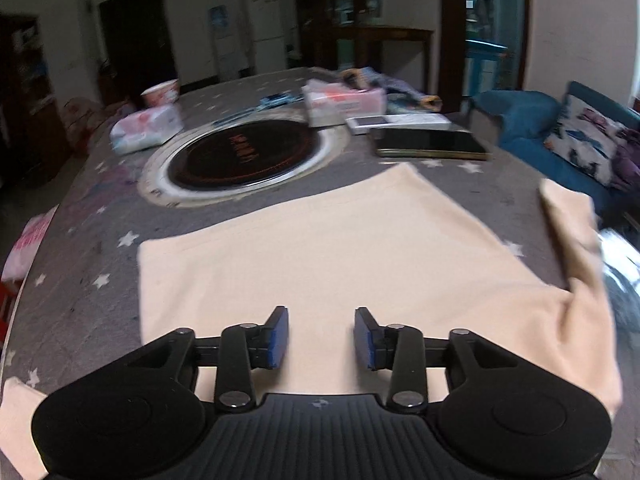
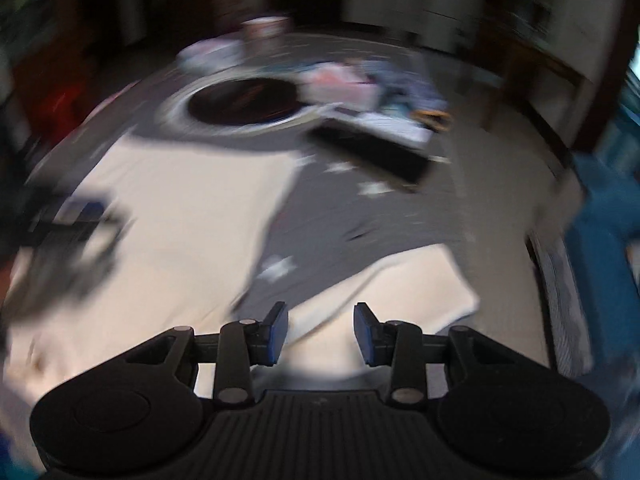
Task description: Fold clothes
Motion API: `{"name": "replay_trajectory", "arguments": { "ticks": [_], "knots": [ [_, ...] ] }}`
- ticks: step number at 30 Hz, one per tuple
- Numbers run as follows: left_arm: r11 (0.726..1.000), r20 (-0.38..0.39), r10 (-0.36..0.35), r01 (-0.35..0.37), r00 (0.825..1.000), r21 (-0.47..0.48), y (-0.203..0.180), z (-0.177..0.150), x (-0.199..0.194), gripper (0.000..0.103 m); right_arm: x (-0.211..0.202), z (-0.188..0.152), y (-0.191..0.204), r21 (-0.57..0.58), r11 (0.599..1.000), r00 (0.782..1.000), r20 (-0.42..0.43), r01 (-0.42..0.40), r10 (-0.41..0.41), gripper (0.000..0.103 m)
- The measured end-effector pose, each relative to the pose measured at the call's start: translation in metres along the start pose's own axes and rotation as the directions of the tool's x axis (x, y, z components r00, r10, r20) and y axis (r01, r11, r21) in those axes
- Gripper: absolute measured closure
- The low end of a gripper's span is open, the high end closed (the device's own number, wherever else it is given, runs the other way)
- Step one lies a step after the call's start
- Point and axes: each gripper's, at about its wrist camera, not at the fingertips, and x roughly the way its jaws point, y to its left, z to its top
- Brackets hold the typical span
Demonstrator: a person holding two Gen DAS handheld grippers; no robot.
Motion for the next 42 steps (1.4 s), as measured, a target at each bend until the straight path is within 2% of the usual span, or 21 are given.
{"name": "replay_trajectory", "arguments": {
  "ticks": [1,2,7,9,10,12,14,17,24,27,28,31,34,36,38,39,40,42],
  "knots": [
    [1.0,0.0,-0.015,0.015,1.0,0.009,-0.003,-0.002,-0.002,0.06,0.006,0.007,-0.012,0.056,0.998,1.0,0.0,0.004,-0.004,0.059],
    [0.999,0.0,-0.03,0.03,1.0,0.019,-0.007,-0.003,-0.005,0.06,0.012,0.013,-0.019,0.101,0.995,1.0,-0.002,0.002,-0.002,0.058],
    [0.992,-0.003,-0.107,0.107,0.994,0.067,-0.025,-0.012,-0.017,0.055,0.057,0.029,-0.03,0.182,0.982,0.997,-0.069,0.058,-0.046,0.06],
    [0.987,-0.006,-0.138,0.138,0.99,0.086,-0.032,-0.015,-0.021,0.053,0.07,0.03,-0.027,0.173,0.981,0.991,-0.116,0.084,-0.064,0.063],
    [0.984,-0.007,-0.153,0.153,0.988,0.095,-0.036,-0.017,-0.024,0.053,0.075,0.03,-0.025,0.161,0.982,0.988,-0.136,0.097,-0.075,0.07],
    [0.976,-0.01,-0.183,0.183,0.983,0.114,-0.043,-0.02,-0.028,0.05,0.081,0.03,-0.02,0.131,0.984,0.983,-0.153,0.122,-0.101,0.074],
    [0.968,-0.014,-0.213,0.213,0.977,0.133,-0.05,-0.024,-0.033,0.048,0.078,0.031,-0.015,0.105,0.986,0.984,-0.137,0.129,-0.114,0.098],
    [0.961,-0.026,-0.237,0.238,0.971,0.142,-0.055,-0.029,-0.034,0.048,0.067,0.033,-0.008,0.081,0.99,0.989,-0.096,0.118,-0.11,0.1],
    [0.957,-0.052,-0.247,0.252,0.968,0.14,-0.054,-0.039,-0.03,0.048,0.004,-0.009,-0.039,0.205,0.963,0.98,0.057,0.176,-0.191,0.101],
    [0.953,-0.055,-0.25,0.256,0.967,0.161,-0.056,-0.043,-0.031,0.045,-0.023,-0.028,-0.053,0.26,0.946,0.966,0.116,0.195,-0.231,0.096],
    [0.951,-0.055,-0.254,0.259,0.966,0.169,-0.056,-0.044,-0.032,0.044,-0.02,-0.037,-0.06,0.275,0.931,0.96,0.078,0.239,-0.27,0.096],
    [0.947,-0.056,-0.254,0.26,0.966,0.186,-0.059,-0.045,-0.033,0.044,-0.016,-0.051,-0.063,0.253,0.941,0.969,0.043,0.225,-0.243,0.093],
    [0.949,-0.058,-0.25,0.257,0.966,0.185,-0.058,-0.046,-0.033,0.042,-0.009,-0.04,-0.047,0.195,0.97,0.983,0.076,0.147,-0.164,0.085],
    [0.952,-0.06,-0.245,0.252,0.968,0.174,-0.057,-0.045,-0.032,0.039,0.001,-0.03,-0.038,0.145,0.982,0.988,0.077,0.122,-0.134,0.082],
    [0.955,-0.06,-0.24,0.247,0.969,0.168,-0.056,-0.046,-0.033,0.037,0.019,-0.016,-0.022,0.07,0.988,0.988,0.062,0.136,-0.14,0.066],
    [0.955,-0.061,-0.239,0.246,0.969,0.165,-0.055,-0.047,-0.033,0.037,0.028,-0.009,-0.015,0.033,0.989,0.988,0.055,0.142,-0.144,0.061],
    [0.955,-0.062,-0.239,0.246,0.969,0.164,-0.054,-0.047,-0.033,0.037,0.034,-0.007,-0.01,0.01,0.989,0.988,0.043,0.145,-0.145,0.058],
    [0.955,-0.061,-0.24,0.247,0.969,0.164,-0.054,-0.047,-0.034,0.037,0.045,-0.004,0.0,-0.035,0.988,0.989,0.021,0.15,-0.15,0.058]
  ]
}}
